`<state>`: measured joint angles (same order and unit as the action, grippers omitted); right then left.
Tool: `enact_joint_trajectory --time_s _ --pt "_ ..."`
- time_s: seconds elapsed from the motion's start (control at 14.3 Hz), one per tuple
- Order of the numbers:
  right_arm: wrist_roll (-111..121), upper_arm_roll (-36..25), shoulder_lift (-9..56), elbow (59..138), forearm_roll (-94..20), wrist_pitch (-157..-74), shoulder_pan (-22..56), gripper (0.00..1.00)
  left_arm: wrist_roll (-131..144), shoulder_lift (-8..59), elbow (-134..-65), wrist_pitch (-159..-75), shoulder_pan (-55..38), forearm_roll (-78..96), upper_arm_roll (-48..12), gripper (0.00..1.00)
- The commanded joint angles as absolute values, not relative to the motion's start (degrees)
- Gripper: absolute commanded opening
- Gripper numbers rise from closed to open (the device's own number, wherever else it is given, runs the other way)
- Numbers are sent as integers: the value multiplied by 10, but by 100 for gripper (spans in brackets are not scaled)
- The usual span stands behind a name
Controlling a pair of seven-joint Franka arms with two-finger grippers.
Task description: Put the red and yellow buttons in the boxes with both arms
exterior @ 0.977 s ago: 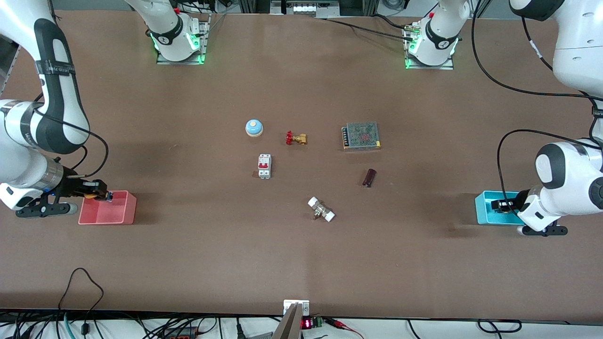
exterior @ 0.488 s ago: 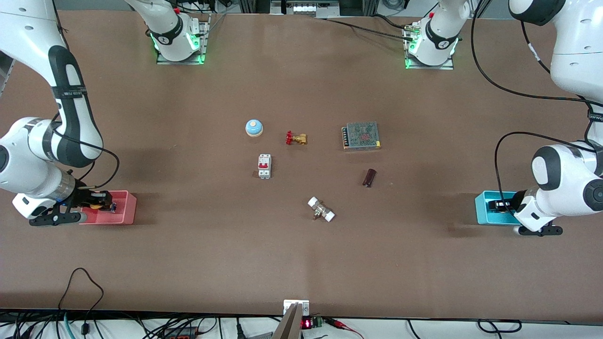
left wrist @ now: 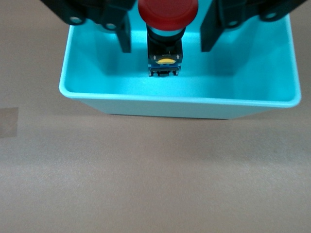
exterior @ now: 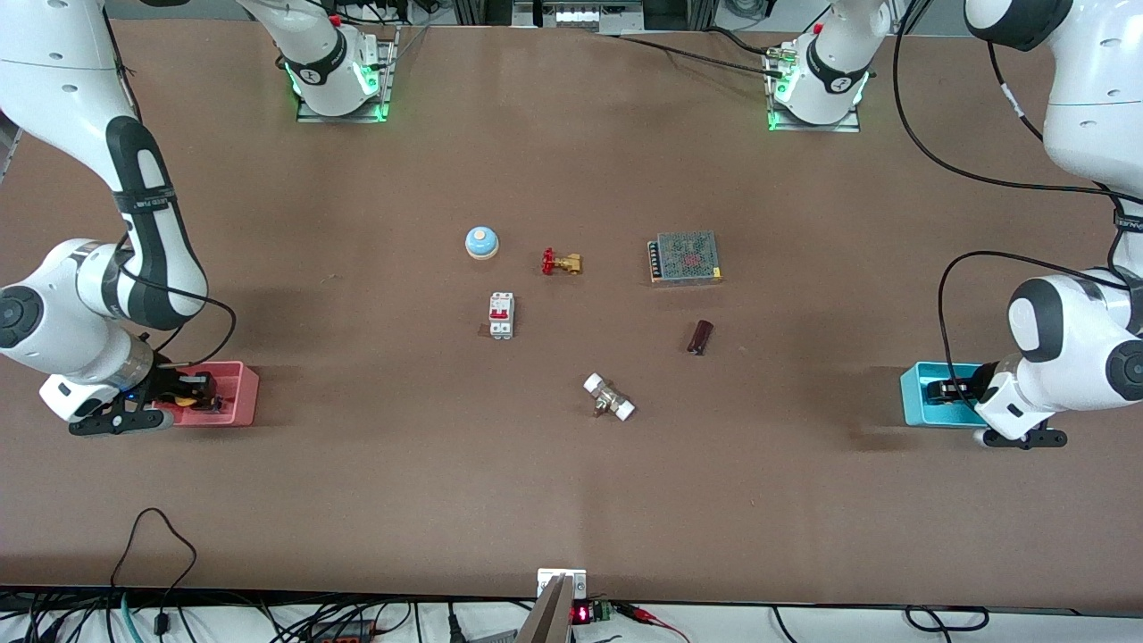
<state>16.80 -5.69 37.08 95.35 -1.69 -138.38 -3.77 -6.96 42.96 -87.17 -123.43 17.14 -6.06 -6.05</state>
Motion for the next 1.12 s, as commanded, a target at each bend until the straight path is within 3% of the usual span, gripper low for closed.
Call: enact_joint_trajectory --time_s 0.0,0.07,0.21,0.56,0.7,0.77,1.05 --pt "176 -44 374 954 -9 -1391 -50 42 -82 429 -858 -1225 177 -65 -66 100" --pt "175 -44 374 954 -9 -1392 -50 62 -82 426 -858 -1223 178 -65 -69 100" --pt "176 -44 377 954 -9 -1391 -50 73 -81 404 -855 -1199 178 -65 -71 100" --pt "177 -44 376 954 -9 -1390 -50 80 -81 317 -852 -1090 170 -65 -80 100" --pt "175 -44 363 956 -9 -1381 -47 87 -72 275 -846 -1042 170 -65 -114 100" --pt "172 -44 344 961 -9 -1356 -44 100 -65 260 -839 -1014 170 -66 -127 100" --pt "140 -44 253 963 -11 -1201 -22 100 2 215 -817 -910 170 -67 -207 100"
